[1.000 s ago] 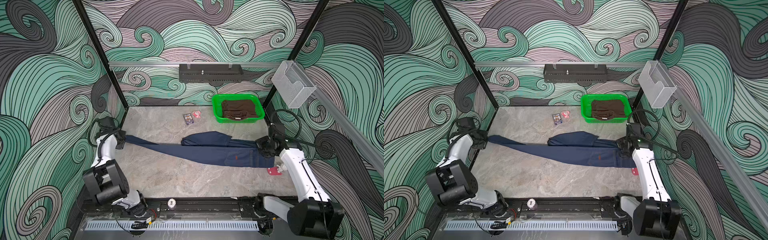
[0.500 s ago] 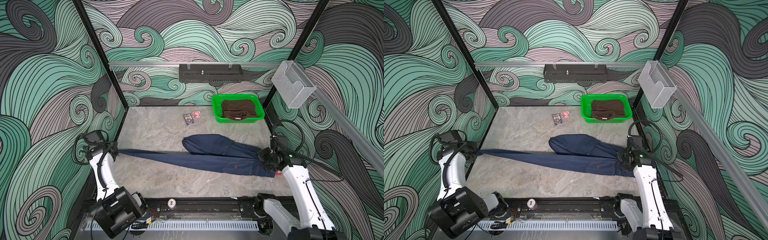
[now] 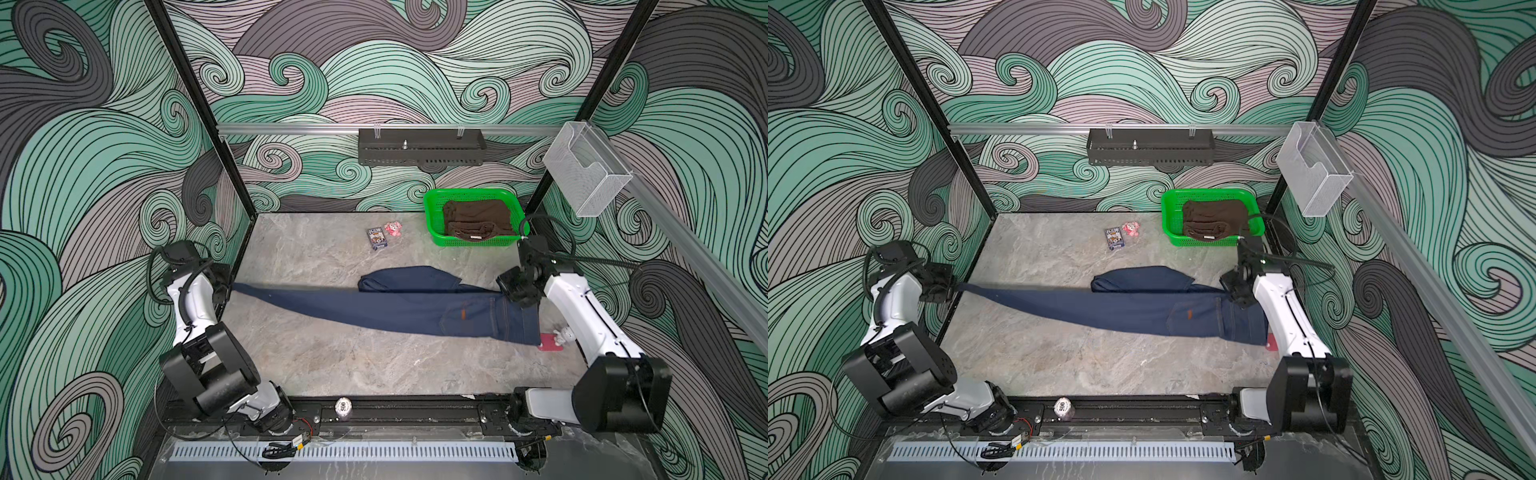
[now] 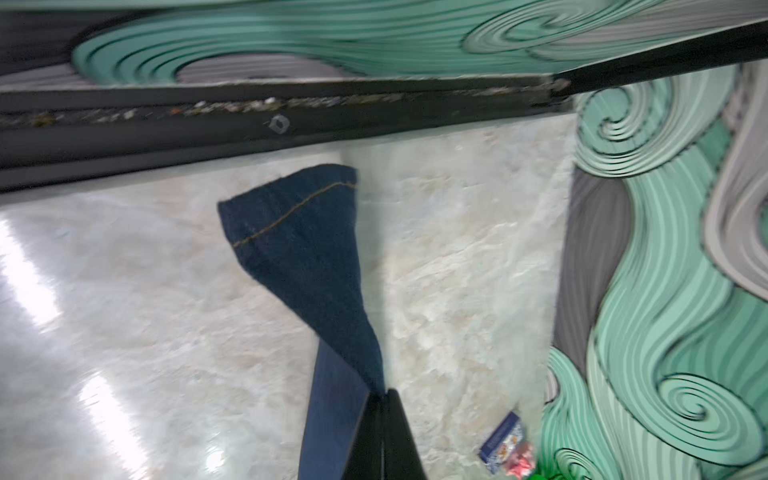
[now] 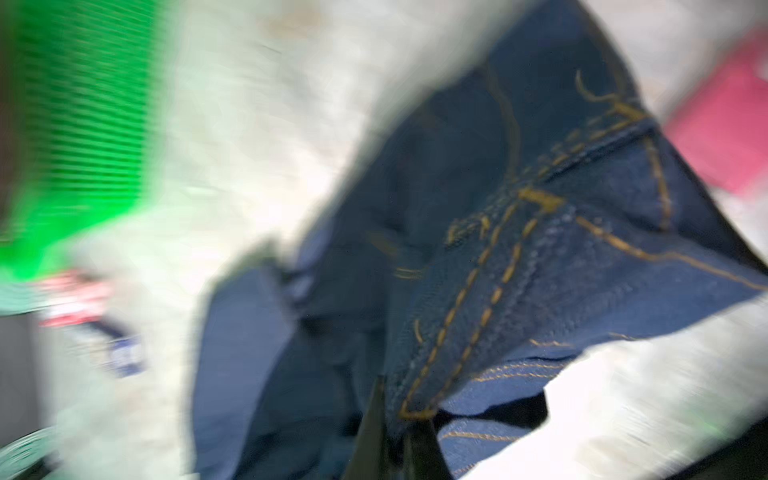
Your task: Fold and stack the trousers
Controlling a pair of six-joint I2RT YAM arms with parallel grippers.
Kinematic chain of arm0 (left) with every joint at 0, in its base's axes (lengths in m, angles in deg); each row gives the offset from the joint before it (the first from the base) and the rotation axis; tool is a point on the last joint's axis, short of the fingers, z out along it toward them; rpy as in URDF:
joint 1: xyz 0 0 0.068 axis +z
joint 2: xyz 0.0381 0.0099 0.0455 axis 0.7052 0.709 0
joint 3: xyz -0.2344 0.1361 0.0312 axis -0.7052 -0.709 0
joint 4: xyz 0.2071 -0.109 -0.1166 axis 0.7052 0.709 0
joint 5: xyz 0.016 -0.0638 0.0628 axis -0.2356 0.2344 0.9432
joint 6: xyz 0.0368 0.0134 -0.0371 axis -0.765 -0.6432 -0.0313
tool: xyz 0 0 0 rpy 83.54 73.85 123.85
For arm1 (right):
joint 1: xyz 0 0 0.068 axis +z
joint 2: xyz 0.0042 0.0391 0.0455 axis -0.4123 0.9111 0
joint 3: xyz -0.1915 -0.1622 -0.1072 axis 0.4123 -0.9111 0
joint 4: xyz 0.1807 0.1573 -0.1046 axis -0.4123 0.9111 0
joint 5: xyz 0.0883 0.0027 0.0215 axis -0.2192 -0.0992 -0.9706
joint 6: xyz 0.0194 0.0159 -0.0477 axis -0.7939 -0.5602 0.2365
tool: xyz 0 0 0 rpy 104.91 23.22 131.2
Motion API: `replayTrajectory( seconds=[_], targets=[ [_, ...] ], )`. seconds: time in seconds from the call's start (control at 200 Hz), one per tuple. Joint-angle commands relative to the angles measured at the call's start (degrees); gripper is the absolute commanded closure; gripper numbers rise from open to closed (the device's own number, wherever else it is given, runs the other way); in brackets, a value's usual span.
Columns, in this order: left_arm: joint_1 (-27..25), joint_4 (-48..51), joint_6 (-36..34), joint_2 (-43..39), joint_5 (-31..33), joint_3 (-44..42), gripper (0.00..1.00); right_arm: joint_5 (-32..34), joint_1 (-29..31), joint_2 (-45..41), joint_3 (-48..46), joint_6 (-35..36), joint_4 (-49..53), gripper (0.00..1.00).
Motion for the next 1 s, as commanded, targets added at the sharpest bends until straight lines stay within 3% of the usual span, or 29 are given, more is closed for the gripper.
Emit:
replayTrajectory(
  seconds=[0.0,0.09,0.175,0.445,0.575,0.625,0.841,0.921,0.996],
  targets=[
    [-0.38,2.34,2.93,-0.11,-0.91,11.83,1.00,-1.56,1.14,0.81,15.01,-1.40,-5.88,1.00],
    [0.28,2.87,3.23,-1.62,0.42,15.74,1.00,-0.32,0.93,-1.04,20.45,-0.57,-7.30,1.00],
    [1.52,2.14,3.19,-6.23,3.26,12.73,1.00,1.54,0.46,-5.61,17.34,1.26,-7.31,1.00],
    [7.90,-1.03,-2.48,-18.56,3.75,-14.03,1.00,2.78,-1.21,-18.10,-19.09,2.41,-10.78,1.00],
    [10.16,-1.30,-3.81,-20.36,4.33,-22.96,1.00,4.31,-1.29,-20.69,-29.82,2.19,-12.58,0.95],
    [10.68,-1.53,-4.34,-20.49,4.51,-24.90,1.00,4.06,-1.26,-21.19,-32.29,2.23,-12.50,0.90],
    [12.65,2.75,-7.68,-19.67,3.66,-25.16,1.00,6.30,-1.28,-25.43,-34.37,3.69,-6.01,0.51],
    [13.70,3.71,-8.68,-19.79,3.15,-24.70,1.00,7.47,-1.34,-27.20,-34.02,3.71,-2.58,0.41],
    [14.60,3.88,-9.39,-20.19,3.04,-24.80,1.00,7.32,-1.47,-28.50,-34.08,3.65,-0.62,0.39]
  ],
)
